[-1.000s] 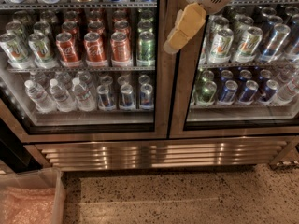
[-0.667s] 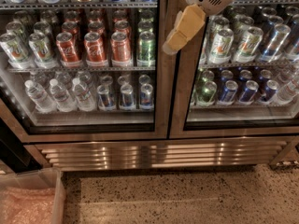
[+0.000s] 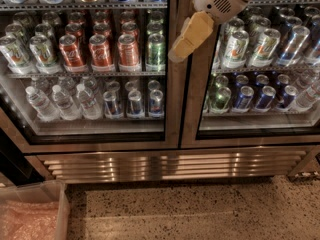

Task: Open left fridge door

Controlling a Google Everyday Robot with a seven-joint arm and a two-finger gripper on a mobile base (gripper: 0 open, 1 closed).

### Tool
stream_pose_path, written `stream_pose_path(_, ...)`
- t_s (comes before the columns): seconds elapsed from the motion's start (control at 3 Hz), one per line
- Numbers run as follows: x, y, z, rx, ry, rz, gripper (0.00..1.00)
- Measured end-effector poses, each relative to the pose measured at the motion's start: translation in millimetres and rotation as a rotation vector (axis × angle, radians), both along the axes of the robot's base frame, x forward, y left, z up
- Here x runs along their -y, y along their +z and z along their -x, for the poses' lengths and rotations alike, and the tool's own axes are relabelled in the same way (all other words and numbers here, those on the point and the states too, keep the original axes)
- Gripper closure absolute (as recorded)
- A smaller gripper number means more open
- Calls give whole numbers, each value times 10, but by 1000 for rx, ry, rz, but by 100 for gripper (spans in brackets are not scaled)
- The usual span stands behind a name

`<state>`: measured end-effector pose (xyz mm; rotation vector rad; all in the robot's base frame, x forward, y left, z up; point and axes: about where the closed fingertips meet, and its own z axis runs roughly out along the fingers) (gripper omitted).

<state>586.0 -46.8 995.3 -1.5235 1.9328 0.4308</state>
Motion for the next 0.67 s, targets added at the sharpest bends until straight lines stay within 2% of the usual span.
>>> stream_pose_path(0.67,-36,18,32,9,10,-10,0)
